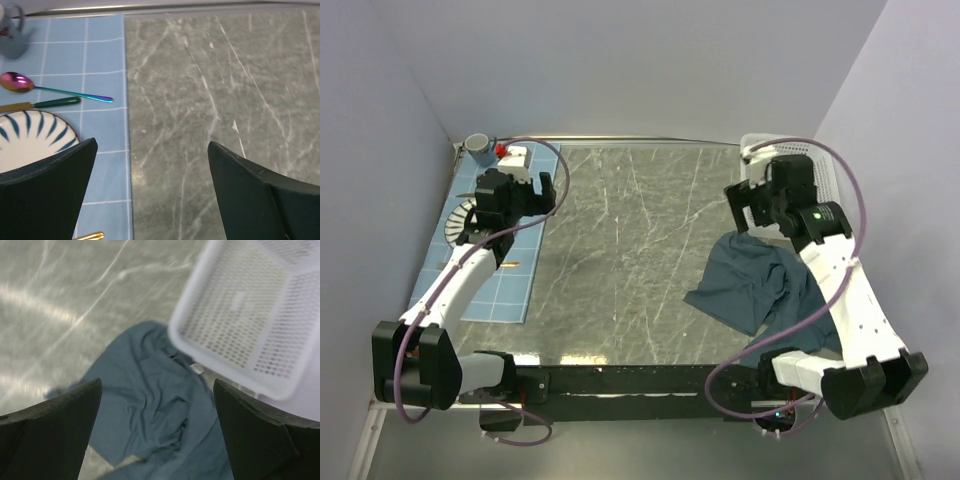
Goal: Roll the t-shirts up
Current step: Pick up the T-shirt at the corner of the board, then flatten out the T-shirt at the center of the board.
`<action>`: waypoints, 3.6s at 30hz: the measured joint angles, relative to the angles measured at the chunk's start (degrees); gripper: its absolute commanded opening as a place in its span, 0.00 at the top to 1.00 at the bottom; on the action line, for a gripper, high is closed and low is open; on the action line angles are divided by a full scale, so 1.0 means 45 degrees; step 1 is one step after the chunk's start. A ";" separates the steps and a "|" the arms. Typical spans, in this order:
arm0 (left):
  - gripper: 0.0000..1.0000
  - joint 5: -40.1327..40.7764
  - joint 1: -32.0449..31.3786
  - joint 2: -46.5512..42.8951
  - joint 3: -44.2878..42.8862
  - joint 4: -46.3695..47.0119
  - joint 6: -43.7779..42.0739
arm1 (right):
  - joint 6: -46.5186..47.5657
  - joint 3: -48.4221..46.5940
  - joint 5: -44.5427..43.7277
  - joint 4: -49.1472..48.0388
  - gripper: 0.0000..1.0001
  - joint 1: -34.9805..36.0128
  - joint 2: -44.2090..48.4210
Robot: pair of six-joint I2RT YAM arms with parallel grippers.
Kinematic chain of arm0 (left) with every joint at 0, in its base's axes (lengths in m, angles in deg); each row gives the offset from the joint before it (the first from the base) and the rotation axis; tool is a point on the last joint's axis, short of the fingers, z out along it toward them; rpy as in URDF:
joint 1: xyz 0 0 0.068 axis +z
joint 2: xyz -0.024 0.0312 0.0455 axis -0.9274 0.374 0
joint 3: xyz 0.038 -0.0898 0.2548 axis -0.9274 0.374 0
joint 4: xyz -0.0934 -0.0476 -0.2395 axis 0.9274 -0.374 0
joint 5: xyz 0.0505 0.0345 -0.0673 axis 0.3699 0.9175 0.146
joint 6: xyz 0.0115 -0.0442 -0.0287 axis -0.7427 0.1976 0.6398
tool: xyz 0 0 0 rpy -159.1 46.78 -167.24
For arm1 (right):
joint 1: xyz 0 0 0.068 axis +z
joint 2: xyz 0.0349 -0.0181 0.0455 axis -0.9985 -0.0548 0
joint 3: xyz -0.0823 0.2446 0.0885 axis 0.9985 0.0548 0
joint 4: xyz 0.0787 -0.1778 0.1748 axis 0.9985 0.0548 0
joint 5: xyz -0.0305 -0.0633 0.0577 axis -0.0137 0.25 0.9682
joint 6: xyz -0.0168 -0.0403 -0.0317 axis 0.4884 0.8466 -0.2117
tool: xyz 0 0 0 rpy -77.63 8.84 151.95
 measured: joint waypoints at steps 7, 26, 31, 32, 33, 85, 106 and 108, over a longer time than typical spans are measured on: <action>0.01 -0.1229 -0.0233 -0.0335 0.0209 -0.0685 -0.0525 | 0.2001 0.2399 0.1734 0.1321 0.00 0.0000 -0.0860; 0.01 -0.2395 -0.0311 -0.0801 0.0937 -0.1384 -0.0942 | 0.2229 0.2773 0.1603 0.1627 0.11 -0.0724 -0.2084; 0.01 -0.2399 -0.0316 -0.0976 0.1292 -0.1613 -0.1316 | 0.4420 0.3764 0.1394 0.1753 0.06 -0.0461 -0.1540; 0.01 -0.2429 -0.0316 -0.1001 0.1321 -0.1666 -0.1375 | 0.4843 0.4080 0.1384 0.1783 0.06 -0.0257 -0.1336; 0.01 -0.2458 -0.0316 -0.1001 0.1336 -0.1676 -0.1423 | 0.5265 0.4376 0.1394 0.1831 0.07 -0.0049 -0.1151; 0.01 -0.1899 0.0121 -0.0860 0.1486 -0.2239 -0.2909 | 1.0744 0.1909 0.3133 0.2011 0.75 0.5872 -0.8335; 0.01 -0.1729 0.0277 -0.1258 0.1467 -0.1943 -0.2599 | 0.7436 -1.1774 0.3983 0.1540 1.00 0.6105 -1.0486; 0.01 -0.1632 0.0355 -0.1316 0.1350 -0.1928 -0.2492 | 0.6601 -1.0928 0.3473 -0.0267 1.00 0.6033 -0.9792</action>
